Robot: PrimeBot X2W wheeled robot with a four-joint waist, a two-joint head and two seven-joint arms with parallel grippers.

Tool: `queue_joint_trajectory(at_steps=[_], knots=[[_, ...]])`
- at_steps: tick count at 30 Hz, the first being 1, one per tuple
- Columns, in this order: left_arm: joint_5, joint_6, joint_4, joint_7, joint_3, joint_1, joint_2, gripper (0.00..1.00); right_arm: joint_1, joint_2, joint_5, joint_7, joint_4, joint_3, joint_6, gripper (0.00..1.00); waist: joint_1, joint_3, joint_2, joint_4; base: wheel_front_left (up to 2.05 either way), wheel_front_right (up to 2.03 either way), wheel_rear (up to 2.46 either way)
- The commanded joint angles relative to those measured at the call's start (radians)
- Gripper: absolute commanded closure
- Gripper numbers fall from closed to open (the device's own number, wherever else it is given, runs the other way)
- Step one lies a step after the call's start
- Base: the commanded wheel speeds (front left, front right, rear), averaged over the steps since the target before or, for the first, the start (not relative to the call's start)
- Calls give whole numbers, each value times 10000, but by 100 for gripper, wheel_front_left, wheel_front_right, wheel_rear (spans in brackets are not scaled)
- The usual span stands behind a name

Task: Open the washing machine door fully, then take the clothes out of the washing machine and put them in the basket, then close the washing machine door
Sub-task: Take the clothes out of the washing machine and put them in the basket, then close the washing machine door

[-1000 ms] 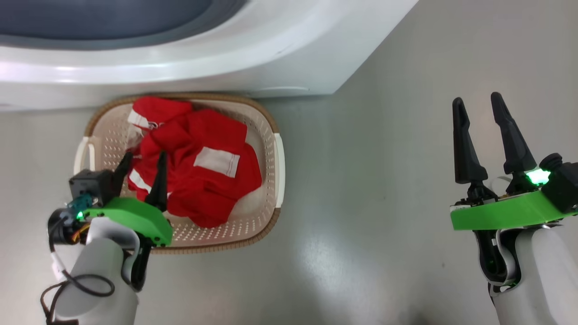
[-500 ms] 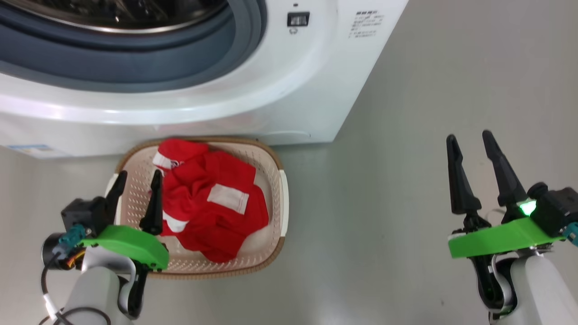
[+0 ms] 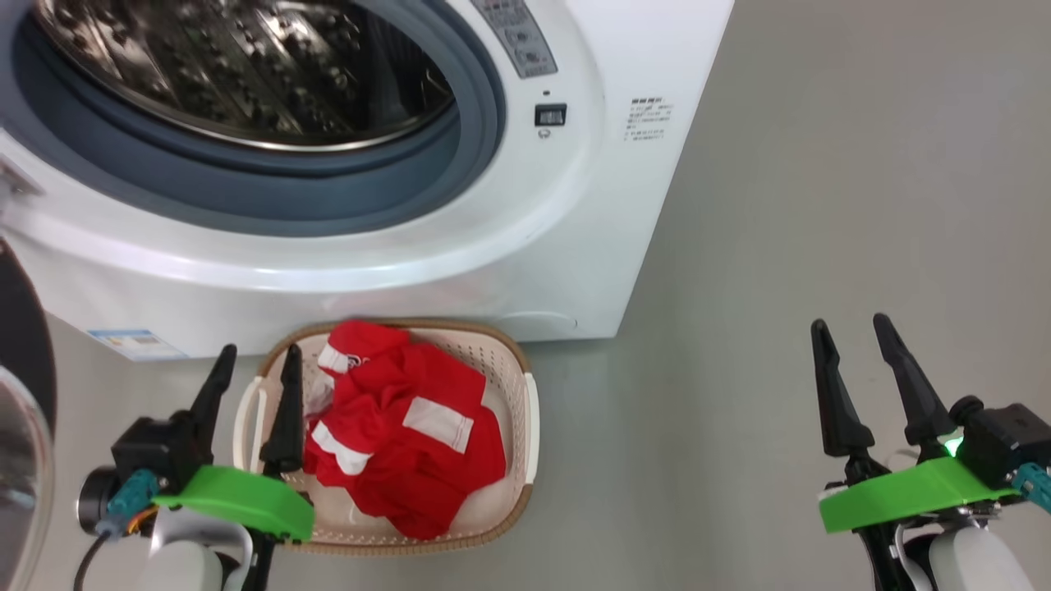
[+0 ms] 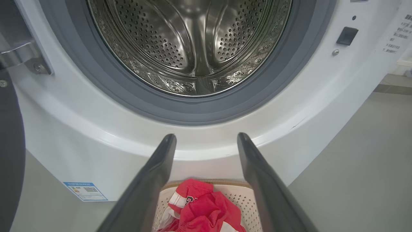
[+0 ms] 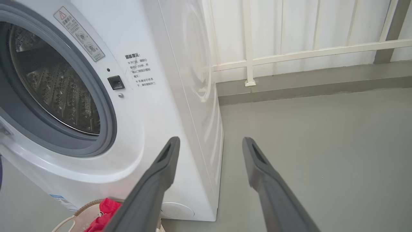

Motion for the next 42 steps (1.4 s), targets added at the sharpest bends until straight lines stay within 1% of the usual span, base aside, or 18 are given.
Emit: queue_joint_trajectory(at_steps=[1,9,15,23,29,42], knots=[[154,-56,-375,-51,342,188,267,0,117,-12,-118,-63,-200,154,75,0,0,-422,0,95,0,0,0],[257,-56,-1436,-51,358,990,236,0,684,-12,-96,-63,-204,51,75,0,0,-988,0,202,0,0,0],[355,-56,-2265,-51,624,1842,179,0,1115,-12,-105,-63,-210,-1,75,0,0,-1331,0,201,0,0,0],[378,-56,-3007,-51,1017,2726,-34,0,1445,-12,-130,-63,-281,-142,75,0,0,-1488,0,222,0,0,0],[459,-56,-3266,-51,1082,2959,-149,0,1534,-12,-119,-63,-306,-214,75,0,0,-1479,0,258,0,0,0],[437,-56,-3372,-51,1198,2954,-235,0,1500,-12,-111,-63,-324,-222,75,0,0,-1465,0,234,0,0,0]])
